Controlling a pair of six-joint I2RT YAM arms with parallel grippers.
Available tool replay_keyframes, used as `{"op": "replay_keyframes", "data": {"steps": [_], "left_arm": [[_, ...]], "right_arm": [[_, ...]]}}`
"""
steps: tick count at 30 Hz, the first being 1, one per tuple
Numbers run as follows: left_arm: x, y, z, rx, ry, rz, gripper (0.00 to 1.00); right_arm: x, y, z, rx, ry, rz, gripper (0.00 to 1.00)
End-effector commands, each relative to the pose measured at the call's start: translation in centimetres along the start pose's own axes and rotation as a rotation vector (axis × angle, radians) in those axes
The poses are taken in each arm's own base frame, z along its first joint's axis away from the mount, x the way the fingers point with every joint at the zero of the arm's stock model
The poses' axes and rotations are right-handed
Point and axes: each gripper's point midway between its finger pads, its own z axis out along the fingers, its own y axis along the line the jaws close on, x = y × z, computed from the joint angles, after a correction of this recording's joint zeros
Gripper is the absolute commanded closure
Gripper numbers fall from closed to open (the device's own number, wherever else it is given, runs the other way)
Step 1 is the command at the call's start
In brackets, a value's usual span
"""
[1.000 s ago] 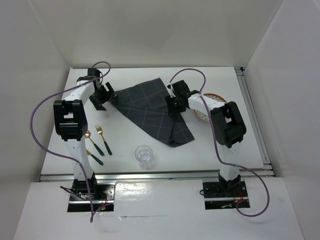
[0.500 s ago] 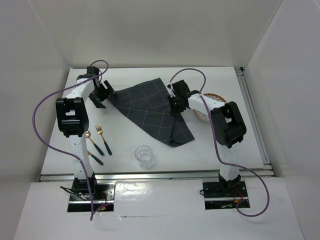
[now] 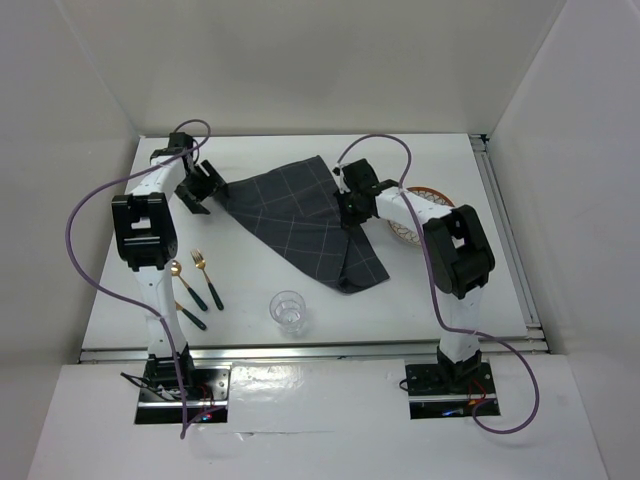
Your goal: Set the dinner table for one person
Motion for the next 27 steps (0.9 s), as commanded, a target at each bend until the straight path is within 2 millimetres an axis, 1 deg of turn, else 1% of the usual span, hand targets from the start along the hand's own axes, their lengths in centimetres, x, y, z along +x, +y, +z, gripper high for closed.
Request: {"op": "replay_keyframes", "data": {"steps": [1,2,3,4,5,6,7,8,9,10,11,14,15,16,17,18,19,20,21,22,24,25,26,27], "left_arm": [[0.3,0.2,1.4,0.006,0.022,-0.012,0.13],[0.2,-0.1,1.4,0.022,0.023,-0.011,0.15],[0.0,-0.3,1.4,0.029,0.014,-0.009,0.17],[-0.2,-0.4,1.6,0.03,0.012,-0.009,0.2],[-0.6,-0.7,1.3,0.039,0.001,0.002,0.23],[-0.4,-0.4,1.8,0.031,0.01,0.001,0.26],[-0.8,-0.6,1.6,0.032,-0.006,0.002,0.28],[-0.9,-0.6,1.9,0.031,-0.005,0.002,0.36],[-1.3,-1.0,1.6,0.039,-0.016,0.004,0.4],[-1.3,-1.0,1.6,0.039,-0.016,0.004,0.43],[-1.6,-1.2,1.5,0.045,-0.023,0.006,0.43],[-2.0,-1.4,1.5,0.051,-0.032,0.018,0.55],[-2.0,-1.4,1.5,0.051,-0.032,0.018,0.65],[-2.2,-1.7,1.3,0.056,-0.039,0.019,0.72],[-2.5,-1.8,1.1,0.061,-0.047,0.031,0.8],[-2.3,-1.7,1.1,0.056,-0.04,0.03,0.88],[-2.2,-1.9,0.8,0.061,-0.031,0.039,0.97],[-2.6,-1.6,0.1,0.061,-0.038,0.031,1.0],[-3.2,-2.3,-1.1,0.079,-0.063,0.036,1.0],[-3.3,-2.4,-1.8,0.083,-0.069,0.049,1.0],[-3.6,-2.9,-3.4,0.097,-0.091,0.067,1.0],[-4.1,-3.5,-5.1,0.116,-0.121,0.088,1.0],[-4.2,-3.5,-6.2,0.108,-0.131,0.088,1.0],[-4.5,-3.8,-7.2,0.119,-0.149,0.103,1.0]], "right_arm": [[-2.7,0.8,-2.4,0.001,-0.081,-0.007,1.0],[-2.4,1.2,-2.4,-0.003,-0.071,-0.014,1.0],[-2.4,1.2,-2.4,-0.003,-0.071,-0.014,1.0],[-2.9,1.5,-2.5,-0.001,-0.084,-0.021,1.0],[-3.4,1.6,-2.7,-0.003,-0.096,-0.022,1.0],[-3.1,1.9,-2.7,0.002,-0.086,-0.028,1.0],[-3.7,2.0,-2.9,0.0,-0.099,-0.029,1.0],[-3.8,2.0,-3.1,0.0,-0.098,-0.029,1.0],[-3.8,2.2,-3.1,0.007,-0.098,-0.035,1.0],[-3.8,2.2,-3.1,0.007,-0.098,-0.035,1.0],[-3.8,2.1,-3.1,0.017,-0.1,-0.035,1.0],[-4.4,2.0,-3.9,0.024,-0.121,-0.044,1.0],[-4.5,1.8,-4.2,0.033,-0.122,-0.043,1.0],[-4.5,1.8,-4.2,0.033,-0.122,-0.043,1.0],[-4.8,1.9,-4.7,0.031,-0.134,-0.043,1.0],[-5.2,1.8,-4.9,0.042,-0.145,-0.043,1.0],[-5.4,1.7,-5.5,0.051,-0.151,-0.042,1.0],[-5.8,1.7,-6.1,0.048,-0.168,-0.042,1.0],[-6.1,1.6,-6.5,0.057,-0.178,-0.041,1.0],[-6.6,1.7,-7.4,0.054,-0.201,-0.041,1.0],[-7.5,1.2,-8.7,0.088,-0.232,-0.036,1.0],[-7.9,1.2,-9.5,0.095,-0.25,-0.035,1.0],[-8.7,1.0,-11.0,0.112,-0.288,-0.031,1.0],[-9.1,0.9,-11.8,0.118,-0.309,-0.028,1.0]]}}
